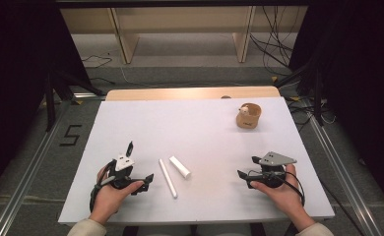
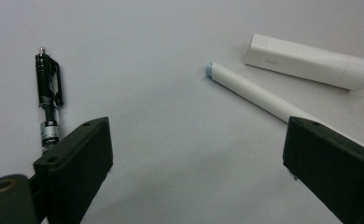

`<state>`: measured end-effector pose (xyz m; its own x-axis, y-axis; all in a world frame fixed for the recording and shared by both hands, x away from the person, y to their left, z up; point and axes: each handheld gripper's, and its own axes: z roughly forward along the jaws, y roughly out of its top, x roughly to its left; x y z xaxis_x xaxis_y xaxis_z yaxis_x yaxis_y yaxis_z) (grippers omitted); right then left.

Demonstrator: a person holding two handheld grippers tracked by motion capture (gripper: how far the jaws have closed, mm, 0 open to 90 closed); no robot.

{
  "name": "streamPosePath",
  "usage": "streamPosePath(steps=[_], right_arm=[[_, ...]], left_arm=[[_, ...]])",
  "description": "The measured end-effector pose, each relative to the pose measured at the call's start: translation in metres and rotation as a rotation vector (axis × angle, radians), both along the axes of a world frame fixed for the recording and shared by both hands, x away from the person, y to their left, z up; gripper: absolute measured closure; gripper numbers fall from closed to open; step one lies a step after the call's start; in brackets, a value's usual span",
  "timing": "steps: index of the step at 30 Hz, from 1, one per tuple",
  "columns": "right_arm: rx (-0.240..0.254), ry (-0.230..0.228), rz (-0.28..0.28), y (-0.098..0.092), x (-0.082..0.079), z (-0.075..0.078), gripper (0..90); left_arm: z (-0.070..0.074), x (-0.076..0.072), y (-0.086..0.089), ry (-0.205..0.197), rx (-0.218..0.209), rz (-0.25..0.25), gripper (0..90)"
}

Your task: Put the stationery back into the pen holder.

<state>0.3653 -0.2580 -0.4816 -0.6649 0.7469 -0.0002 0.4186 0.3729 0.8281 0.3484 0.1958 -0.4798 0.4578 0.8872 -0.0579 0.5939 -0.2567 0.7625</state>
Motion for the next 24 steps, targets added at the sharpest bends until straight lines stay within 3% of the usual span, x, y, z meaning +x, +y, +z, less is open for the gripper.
streamPosePath(steps=[10,13,16,18,19,20,23,24], right_arm=[[-0.003,-0.009,-0.004,-0.001,-0.002,0.001,22.9],[-0.005,-0.010,-0.001,-0.001,-0.003,0.001,22.9],[-0.001,-0.015,-0.003,-0.001,-0.003,0.001,23.0],[-0.003,-0.014,-0.005,-0.002,-0.003,0.001,23.0],[-0.002,-0.011,-0.008,-0.001,-0.003,0.001,23.1],[-0.002,-0.012,-0.008,-0.001,-0.003,0.001,23.2],[-0.001,-0.017,-0.005,0.000,-0.003,0.002,23.3],[-0.005,-0.020,-0.004,0.000,-0.003,0.002,23.4]], left_arm=[[0.005,0.002,0.005,-0.013,0.034,0.048,16.4],[0.007,0.005,0.012,-0.021,0.068,0.095,19.8],[0.008,0.008,0.018,-0.018,0.066,0.122,26.3],[0.008,0.013,0.024,0.000,0.080,0.146,29.0],[0.008,0.016,0.028,0.011,0.087,0.159,34.8],[0.007,0.025,0.034,0.049,0.090,0.182,37.3],[0.006,0.035,0.037,0.085,0.097,0.199,40.7],[0.006,0.039,0.038,0.097,0.094,0.206,46.3]])
